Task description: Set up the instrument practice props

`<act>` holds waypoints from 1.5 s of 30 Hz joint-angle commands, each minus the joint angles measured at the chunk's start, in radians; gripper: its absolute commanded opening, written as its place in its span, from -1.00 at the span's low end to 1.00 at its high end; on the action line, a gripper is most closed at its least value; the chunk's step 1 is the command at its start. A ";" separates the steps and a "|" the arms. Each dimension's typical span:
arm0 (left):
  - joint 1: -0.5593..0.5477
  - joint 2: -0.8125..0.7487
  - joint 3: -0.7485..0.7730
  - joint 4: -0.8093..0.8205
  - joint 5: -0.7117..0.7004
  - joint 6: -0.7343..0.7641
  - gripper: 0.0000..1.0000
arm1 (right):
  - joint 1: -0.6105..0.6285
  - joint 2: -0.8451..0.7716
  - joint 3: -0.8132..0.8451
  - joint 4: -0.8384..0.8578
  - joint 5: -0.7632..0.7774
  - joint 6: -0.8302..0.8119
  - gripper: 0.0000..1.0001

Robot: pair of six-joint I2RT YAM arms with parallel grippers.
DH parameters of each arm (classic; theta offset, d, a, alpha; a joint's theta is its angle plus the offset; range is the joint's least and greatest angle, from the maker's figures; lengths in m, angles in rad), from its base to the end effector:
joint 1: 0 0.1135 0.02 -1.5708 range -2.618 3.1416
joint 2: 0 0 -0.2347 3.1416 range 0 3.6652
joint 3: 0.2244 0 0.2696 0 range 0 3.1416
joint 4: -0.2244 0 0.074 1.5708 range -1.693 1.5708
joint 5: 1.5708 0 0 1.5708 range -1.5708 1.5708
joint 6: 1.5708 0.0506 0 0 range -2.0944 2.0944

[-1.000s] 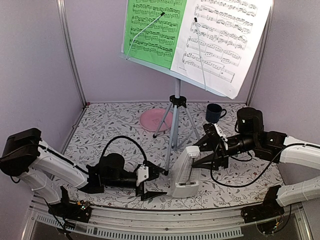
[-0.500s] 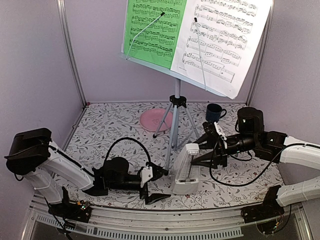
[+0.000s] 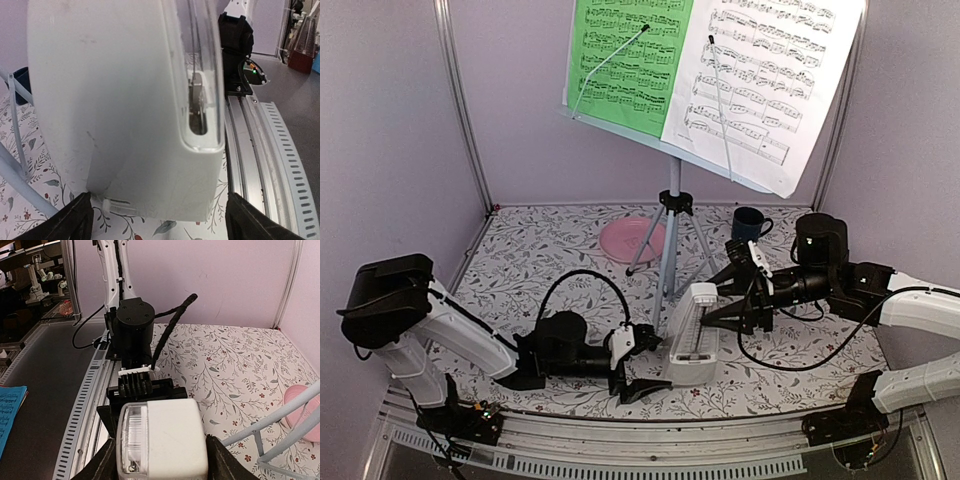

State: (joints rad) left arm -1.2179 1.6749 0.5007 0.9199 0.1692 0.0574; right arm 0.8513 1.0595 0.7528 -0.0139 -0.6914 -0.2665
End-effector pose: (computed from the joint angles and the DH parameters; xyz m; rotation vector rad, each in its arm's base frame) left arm 0.1030 -0.3043 0.0965 1.2500 1.4746 -0.9546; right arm 0.1610 0.2327 0.2604 -1.4172 1.3406 1.0439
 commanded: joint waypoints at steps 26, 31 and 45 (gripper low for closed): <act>-0.017 0.013 0.016 0.013 -0.017 -0.001 0.33 | 0.009 -0.040 0.032 0.121 0.018 0.017 -0.75; -0.016 0.011 0.016 0.013 -0.019 -0.002 0.28 | 0.008 -0.039 0.031 0.121 0.018 0.016 -0.75; -0.001 -0.241 -0.053 -0.061 -0.044 0.003 0.99 | 0.018 0.036 0.037 0.158 0.062 0.021 -0.75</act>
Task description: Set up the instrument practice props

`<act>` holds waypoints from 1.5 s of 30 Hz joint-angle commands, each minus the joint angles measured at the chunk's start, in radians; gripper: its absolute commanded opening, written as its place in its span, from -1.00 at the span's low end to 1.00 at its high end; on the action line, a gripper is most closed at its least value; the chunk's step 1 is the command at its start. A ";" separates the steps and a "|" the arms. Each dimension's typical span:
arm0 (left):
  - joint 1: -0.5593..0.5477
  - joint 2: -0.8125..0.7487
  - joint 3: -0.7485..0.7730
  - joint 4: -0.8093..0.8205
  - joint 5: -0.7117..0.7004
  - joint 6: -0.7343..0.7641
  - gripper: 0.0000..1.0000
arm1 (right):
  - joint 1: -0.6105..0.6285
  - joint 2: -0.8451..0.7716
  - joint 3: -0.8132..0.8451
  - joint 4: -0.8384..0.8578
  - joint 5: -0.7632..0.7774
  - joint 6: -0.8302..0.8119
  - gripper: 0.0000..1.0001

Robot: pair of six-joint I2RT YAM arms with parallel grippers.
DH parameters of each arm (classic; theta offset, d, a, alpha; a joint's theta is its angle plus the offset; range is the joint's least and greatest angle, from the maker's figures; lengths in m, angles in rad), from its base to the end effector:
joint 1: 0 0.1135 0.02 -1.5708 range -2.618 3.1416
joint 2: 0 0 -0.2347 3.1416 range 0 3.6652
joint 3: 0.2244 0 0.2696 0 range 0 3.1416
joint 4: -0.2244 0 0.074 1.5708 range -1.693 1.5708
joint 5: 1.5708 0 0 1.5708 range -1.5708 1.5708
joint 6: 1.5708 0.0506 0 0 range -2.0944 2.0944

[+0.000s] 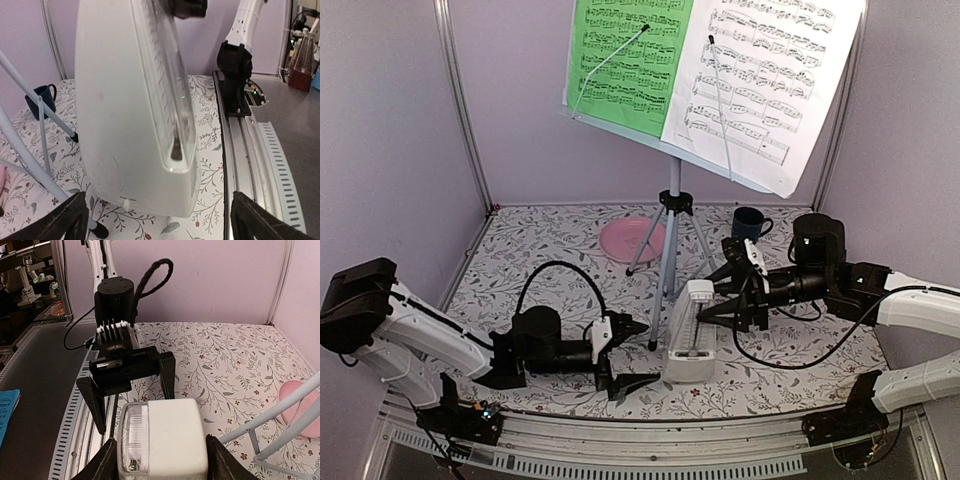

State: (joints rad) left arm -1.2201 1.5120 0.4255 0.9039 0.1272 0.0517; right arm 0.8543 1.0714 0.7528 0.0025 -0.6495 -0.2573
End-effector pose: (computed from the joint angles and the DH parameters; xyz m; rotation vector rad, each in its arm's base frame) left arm 0.0983 -0.2875 0.1206 1.1780 1.4306 -0.9478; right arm 0.1639 0.2347 0.2586 -1.3907 1.3637 1.0124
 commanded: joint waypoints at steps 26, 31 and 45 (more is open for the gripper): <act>0.107 -0.001 0.185 -0.142 0.263 -0.012 0.96 | 0.132 0.192 0.114 0.241 0.033 0.012 -0.77; 0.110 0.017 0.206 -0.151 0.292 -0.016 0.84 | 0.143 0.203 0.123 0.246 0.035 0.013 -0.77; 0.120 -0.015 0.192 -0.165 0.302 -0.008 0.49 | 0.144 0.195 0.124 0.252 0.045 0.019 -0.76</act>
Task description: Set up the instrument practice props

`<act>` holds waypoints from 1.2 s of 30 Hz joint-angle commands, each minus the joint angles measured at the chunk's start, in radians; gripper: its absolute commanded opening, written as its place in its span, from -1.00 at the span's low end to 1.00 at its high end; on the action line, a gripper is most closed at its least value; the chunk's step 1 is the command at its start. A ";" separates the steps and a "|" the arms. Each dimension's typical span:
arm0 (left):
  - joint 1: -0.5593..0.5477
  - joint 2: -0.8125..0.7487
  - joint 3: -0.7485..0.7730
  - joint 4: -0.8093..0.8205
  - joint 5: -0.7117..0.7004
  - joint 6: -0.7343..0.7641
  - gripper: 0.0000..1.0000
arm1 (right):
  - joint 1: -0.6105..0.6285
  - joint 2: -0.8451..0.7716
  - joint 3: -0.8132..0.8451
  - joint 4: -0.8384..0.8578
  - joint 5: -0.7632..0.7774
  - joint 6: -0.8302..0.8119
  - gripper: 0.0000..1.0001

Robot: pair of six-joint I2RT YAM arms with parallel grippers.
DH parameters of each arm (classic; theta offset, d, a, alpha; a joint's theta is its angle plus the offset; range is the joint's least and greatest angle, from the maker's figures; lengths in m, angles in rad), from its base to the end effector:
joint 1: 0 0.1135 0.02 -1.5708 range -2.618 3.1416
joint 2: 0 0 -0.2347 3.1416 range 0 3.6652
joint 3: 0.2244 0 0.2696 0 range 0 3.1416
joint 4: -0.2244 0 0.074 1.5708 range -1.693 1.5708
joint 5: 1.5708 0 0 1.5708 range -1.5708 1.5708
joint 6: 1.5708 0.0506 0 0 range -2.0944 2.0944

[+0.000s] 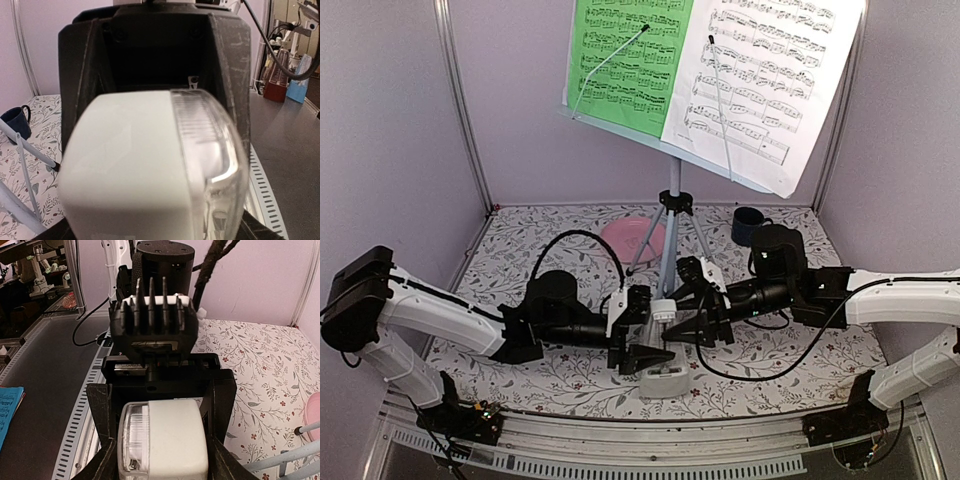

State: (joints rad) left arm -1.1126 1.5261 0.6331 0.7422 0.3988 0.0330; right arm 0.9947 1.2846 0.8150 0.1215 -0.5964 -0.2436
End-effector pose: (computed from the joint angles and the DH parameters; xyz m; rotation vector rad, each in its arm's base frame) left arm 0.1329 -0.3139 0.1627 1.2527 1.3588 -1.1201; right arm 0.1528 0.2873 0.2337 -1.4813 1.3511 1.0643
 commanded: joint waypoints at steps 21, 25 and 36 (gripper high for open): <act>0.113 -0.109 -0.144 0.157 0.213 0.022 -0.41 | 0.003 -0.053 -0.036 0.185 0.044 0.074 0.25; 0.122 -0.067 -0.144 0.167 0.222 0.032 -0.45 | 0.003 -0.029 -0.027 0.196 0.045 0.070 0.17; 0.129 -0.002 -0.185 0.303 0.200 0.019 -0.28 | 0.003 -0.016 -0.054 0.179 0.036 0.094 0.43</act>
State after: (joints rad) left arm -0.9977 1.5166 0.4419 0.8967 0.5938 0.0475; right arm 1.0004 1.2705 0.7849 0.2932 -0.5613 -0.1699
